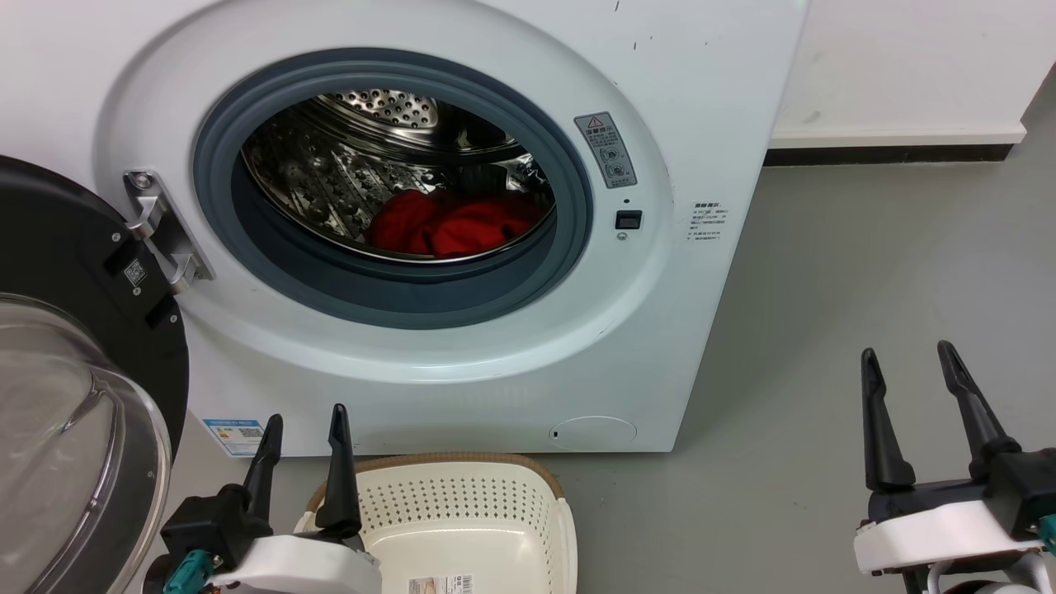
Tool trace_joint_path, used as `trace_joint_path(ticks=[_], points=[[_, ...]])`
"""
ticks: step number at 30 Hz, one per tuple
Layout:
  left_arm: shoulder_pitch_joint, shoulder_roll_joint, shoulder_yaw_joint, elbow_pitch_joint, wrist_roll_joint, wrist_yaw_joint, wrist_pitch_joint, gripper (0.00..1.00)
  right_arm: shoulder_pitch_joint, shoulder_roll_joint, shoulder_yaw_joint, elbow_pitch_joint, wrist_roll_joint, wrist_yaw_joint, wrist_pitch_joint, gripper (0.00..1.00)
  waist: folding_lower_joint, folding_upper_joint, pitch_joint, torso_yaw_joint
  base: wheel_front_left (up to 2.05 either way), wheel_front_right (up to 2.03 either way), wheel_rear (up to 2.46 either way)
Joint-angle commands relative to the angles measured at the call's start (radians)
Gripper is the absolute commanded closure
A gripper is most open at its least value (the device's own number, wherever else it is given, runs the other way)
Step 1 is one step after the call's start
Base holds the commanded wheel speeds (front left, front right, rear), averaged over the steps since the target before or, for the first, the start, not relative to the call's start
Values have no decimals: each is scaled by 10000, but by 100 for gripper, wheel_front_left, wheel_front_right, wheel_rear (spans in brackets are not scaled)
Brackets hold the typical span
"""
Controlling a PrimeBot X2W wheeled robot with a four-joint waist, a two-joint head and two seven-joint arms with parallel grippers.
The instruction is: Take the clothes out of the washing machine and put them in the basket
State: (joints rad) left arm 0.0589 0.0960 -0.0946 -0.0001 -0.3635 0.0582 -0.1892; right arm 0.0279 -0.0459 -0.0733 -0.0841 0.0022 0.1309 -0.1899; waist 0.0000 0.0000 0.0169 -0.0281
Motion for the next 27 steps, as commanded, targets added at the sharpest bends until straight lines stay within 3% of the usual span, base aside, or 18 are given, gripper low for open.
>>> trace_joint_path(ticks=[1,13,27], points=[[-109,69,73,42,458,-80,-110,0,12,-47,10,-44,-386,-3,-96,0,0,0,-2,-9,0,0,0],[23,194,-246,-107,2052,442,-376,0,200,-54,-148,151,-1459,-4,-349,0,0,0,11,-63,0,0,0],[139,280,-455,-242,2940,554,-623,0,216,-60,-71,1181,-1007,-4,-614,0,0,0,26,-117,0,0,0]])
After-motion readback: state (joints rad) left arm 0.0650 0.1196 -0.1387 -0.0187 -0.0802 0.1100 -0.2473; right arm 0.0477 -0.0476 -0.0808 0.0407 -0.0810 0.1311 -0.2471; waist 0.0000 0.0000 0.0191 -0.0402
